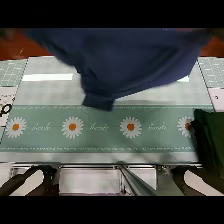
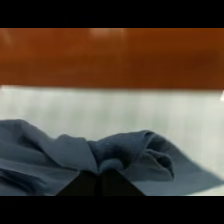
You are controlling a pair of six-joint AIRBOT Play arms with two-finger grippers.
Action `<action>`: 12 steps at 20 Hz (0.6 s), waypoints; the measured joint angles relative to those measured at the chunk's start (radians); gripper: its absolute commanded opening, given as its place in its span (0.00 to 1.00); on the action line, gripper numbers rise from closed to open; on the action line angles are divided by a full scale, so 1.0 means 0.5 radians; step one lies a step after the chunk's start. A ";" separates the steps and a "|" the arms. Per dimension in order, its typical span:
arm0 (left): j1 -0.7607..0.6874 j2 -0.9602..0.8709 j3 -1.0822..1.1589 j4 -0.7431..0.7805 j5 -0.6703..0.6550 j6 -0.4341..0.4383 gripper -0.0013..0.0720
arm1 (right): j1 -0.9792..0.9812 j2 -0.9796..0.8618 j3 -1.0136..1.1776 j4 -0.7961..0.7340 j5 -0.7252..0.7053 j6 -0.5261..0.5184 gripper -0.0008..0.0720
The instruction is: Fold the shirts.
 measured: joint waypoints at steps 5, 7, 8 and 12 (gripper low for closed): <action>0.166 0.279 0.547 -0.010 0.031 -0.009 0.04 | 0.002 0.440 0.253 -0.056 -0.028 0.003 0.05; 0.237 0.380 0.667 -0.003 0.082 -0.020 0.04 | 0.002 0.587 0.287 -0.078 -0.033 0.004 0.05; 0.271 0.430 0.712 -0.008 0.126 -0.023 0.04 | 0.002 0.652 0.297 -0.082 -0.031 0.005 0.05; 0.369 0.578 0.867 0.002 0.220 -0.030 0.04 | 0.002 0.835 0.316 -0.093 0.066 0.011 0.05</action>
